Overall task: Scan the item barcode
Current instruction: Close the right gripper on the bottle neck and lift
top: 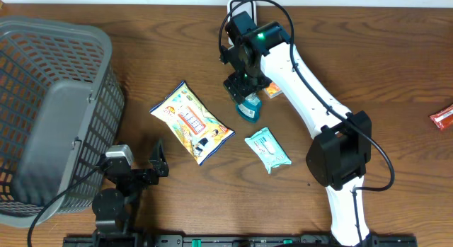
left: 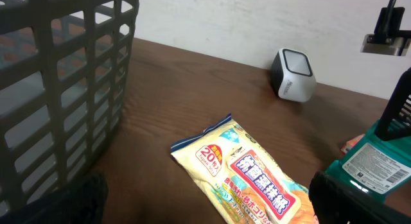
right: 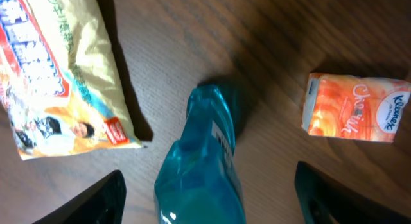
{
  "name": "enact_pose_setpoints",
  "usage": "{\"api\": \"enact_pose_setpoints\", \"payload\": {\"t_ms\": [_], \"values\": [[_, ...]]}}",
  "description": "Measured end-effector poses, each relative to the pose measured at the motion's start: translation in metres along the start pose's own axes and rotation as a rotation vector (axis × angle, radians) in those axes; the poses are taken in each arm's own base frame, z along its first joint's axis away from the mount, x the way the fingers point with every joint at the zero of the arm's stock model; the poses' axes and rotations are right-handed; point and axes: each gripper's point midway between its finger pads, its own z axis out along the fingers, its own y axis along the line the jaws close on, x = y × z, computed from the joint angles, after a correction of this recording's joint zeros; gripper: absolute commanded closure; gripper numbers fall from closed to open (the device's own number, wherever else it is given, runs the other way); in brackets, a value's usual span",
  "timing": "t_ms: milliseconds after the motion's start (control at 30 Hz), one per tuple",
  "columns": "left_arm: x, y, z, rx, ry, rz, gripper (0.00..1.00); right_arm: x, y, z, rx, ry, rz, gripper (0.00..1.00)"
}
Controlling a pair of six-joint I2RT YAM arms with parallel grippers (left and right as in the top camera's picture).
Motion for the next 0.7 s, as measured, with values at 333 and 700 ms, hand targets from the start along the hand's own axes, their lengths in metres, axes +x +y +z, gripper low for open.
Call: {"api": "enact_pose_setpoints", "payload": {"t_ms": [333, 700], "values": [[0.000, 0.000, 0.000, 0.000, 0.000, 0.000, 0.00, 0.007, -0.001, 0.010, 0.004, 0.027, 0.036, 0.30], [0.000, 0.000, 0.000, 0.000, 0.000, 0.000, 0.00, 0.013, -0.002, 0.015, 0.049, 0.039, 0.034, 0.80]]}}
